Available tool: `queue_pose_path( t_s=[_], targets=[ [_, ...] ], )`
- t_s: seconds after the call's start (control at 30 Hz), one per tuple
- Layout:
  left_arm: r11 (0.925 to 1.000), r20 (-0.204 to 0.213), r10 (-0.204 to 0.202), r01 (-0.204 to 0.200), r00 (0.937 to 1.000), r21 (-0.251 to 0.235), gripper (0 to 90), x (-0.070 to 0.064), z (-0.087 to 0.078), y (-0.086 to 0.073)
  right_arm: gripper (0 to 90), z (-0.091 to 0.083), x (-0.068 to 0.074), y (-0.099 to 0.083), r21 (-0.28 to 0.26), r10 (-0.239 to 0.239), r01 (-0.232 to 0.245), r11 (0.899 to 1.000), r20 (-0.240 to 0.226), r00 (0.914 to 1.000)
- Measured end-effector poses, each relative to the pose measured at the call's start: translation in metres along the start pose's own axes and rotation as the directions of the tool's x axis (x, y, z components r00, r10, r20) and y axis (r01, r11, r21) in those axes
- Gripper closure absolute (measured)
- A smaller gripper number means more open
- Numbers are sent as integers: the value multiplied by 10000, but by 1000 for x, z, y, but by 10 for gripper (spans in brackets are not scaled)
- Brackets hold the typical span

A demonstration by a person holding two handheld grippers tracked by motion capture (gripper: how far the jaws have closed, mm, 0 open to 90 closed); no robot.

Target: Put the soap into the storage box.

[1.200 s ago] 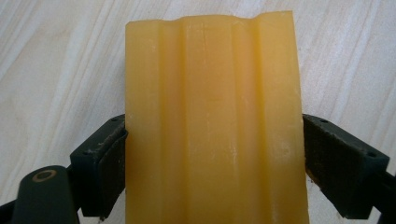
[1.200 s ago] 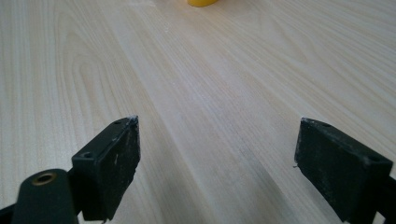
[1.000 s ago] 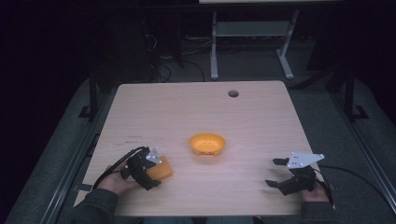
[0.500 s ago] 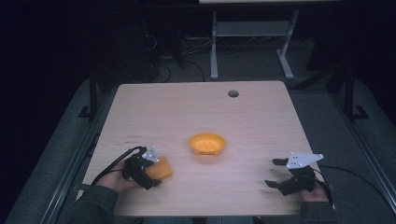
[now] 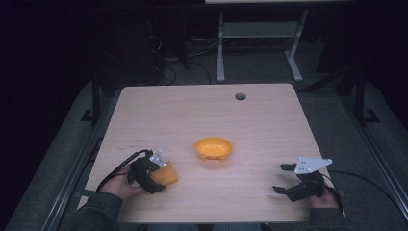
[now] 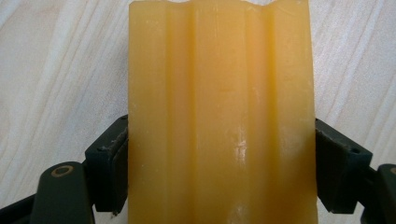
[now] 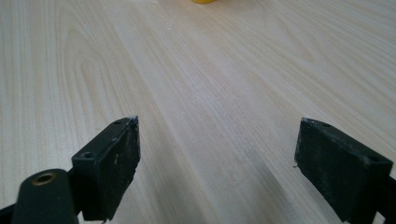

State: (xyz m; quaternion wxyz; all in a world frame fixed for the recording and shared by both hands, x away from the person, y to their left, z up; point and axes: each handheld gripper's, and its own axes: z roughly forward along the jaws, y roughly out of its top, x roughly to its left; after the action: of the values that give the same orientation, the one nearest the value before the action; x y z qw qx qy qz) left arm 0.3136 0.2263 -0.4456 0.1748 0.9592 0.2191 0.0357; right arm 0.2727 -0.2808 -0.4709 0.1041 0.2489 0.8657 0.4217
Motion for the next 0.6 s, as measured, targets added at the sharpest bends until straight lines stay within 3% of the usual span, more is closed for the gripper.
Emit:
queue_pose_path(
  t_s=[0.2, 0.6],
  targets=[
    [9999, -89, 163, -163, 9998, -41, 209, -4, -1, 0, 135, 0, 0, 0, -11, -3, 3, 10000, 6, 10000],
    [9971, -1, 268, -267, 9996, -719, 209, -5, -13, 2, 135, -1, 0, 0, -58, 10, -9, 10000, 89, 10000]
  ],
)
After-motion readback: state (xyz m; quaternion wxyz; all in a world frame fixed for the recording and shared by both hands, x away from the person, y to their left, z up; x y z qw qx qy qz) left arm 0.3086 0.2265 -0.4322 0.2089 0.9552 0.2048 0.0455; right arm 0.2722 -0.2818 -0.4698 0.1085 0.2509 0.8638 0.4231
